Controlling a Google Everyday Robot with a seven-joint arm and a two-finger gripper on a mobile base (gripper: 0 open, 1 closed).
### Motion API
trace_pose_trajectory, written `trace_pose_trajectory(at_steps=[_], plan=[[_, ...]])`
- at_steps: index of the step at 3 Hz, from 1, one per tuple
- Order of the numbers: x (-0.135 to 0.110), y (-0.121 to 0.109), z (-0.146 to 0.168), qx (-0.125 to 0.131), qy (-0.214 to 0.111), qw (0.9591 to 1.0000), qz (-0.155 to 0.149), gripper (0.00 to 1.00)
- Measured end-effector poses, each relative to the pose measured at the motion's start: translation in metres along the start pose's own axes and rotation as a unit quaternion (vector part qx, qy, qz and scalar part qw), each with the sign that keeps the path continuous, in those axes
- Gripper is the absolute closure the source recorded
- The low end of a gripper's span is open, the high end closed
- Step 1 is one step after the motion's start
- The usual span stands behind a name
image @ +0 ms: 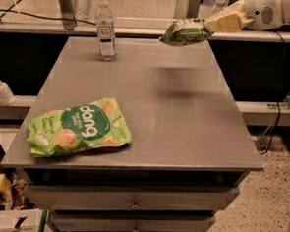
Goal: Pick green jalapeno chip bag
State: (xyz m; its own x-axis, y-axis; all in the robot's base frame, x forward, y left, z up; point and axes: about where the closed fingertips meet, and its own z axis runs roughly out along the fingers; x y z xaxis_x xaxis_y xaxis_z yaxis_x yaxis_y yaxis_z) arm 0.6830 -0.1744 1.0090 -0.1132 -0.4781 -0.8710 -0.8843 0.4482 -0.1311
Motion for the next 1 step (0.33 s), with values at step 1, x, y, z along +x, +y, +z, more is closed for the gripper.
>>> trace_pose_trajectory(at_steps=[1], plan=[[-0.0025,-0.0005,-0.0014,0.001,-0.002,1.0,-0.002,1.0]])
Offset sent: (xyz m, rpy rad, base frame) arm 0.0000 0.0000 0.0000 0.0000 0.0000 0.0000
